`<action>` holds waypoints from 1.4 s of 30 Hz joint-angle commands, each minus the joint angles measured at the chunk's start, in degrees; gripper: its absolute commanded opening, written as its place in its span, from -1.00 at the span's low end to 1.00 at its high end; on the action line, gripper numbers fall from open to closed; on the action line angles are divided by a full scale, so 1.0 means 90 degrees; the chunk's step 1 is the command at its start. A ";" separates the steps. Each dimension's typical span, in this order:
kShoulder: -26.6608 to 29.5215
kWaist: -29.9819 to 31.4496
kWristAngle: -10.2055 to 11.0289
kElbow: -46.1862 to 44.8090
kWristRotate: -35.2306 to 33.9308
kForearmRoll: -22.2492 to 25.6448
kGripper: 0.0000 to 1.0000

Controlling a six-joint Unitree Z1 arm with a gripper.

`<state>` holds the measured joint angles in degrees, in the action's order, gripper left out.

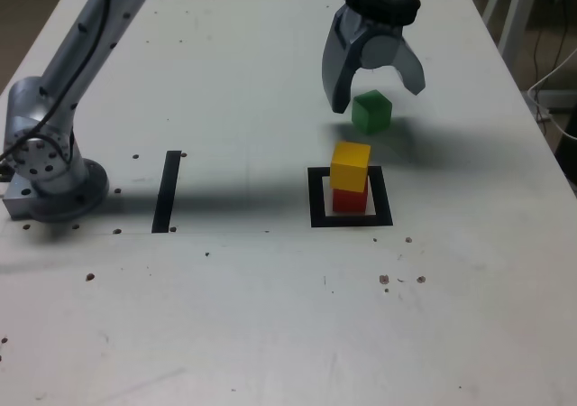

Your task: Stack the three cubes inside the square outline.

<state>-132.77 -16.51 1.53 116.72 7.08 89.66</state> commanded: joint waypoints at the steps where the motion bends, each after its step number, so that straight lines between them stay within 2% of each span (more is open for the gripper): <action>1: -0.0102 -0.0032 -0.0072 0.0042 0.0029 0.0124 0.97; 8: -0.0332 -0.0164 -0.0344 0.0098 0.0192 0.0090 0.92; 12: -0.0425 -0.0255 -0.0421 0.0134 0.0270 0.0099 0.78; 16: -0.0479 -0.0283 -0.0458 0.0164 0.0287 0.0113 0.43; 21: -0.0491 -0.0253 -0.0398 0.0211 0.0304 0.0083 -0.21; 24: -0.0483 -0.0234 -0.0349 0.0227 0.0321 0.0061 -0.39; 42: -0.0472 -0.0150 -0.0327 0.0234 0.0327 0.0073 -0.41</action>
<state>-137.09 -18.11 -1.49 118.66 9.92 89.35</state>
